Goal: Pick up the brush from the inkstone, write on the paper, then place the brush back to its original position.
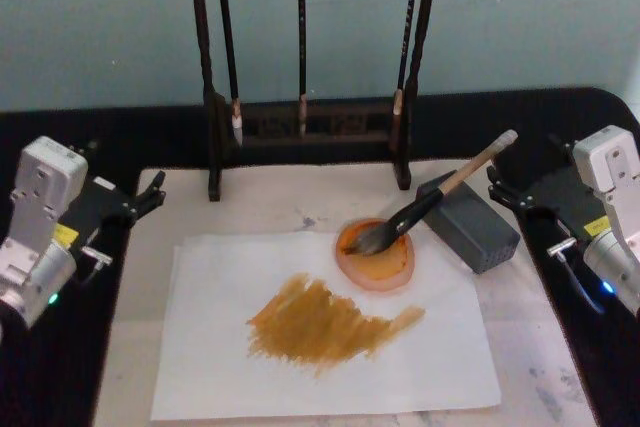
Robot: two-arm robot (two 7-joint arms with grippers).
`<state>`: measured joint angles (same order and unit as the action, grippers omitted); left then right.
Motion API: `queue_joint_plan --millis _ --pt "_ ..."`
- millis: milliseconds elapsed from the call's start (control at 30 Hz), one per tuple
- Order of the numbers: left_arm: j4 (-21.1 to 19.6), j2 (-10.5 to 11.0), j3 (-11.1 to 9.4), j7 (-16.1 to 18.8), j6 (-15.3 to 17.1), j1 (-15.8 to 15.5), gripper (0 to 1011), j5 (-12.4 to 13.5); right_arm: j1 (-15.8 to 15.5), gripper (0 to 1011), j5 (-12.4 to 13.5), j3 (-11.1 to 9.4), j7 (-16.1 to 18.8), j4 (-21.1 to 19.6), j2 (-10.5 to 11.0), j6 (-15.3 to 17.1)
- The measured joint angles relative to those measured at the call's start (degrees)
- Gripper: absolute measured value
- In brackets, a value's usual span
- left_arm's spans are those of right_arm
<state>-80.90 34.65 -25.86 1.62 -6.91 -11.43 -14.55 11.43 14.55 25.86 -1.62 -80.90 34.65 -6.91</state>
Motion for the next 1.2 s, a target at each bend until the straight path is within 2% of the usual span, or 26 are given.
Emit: queue_joint_plan --millis 1200 --pt "0.0 0.0 0.0 0.0 0.0 0.0 1010 0.0 0.0 1000 0.0 0.0 0.0 0.0 0.0 0.0"
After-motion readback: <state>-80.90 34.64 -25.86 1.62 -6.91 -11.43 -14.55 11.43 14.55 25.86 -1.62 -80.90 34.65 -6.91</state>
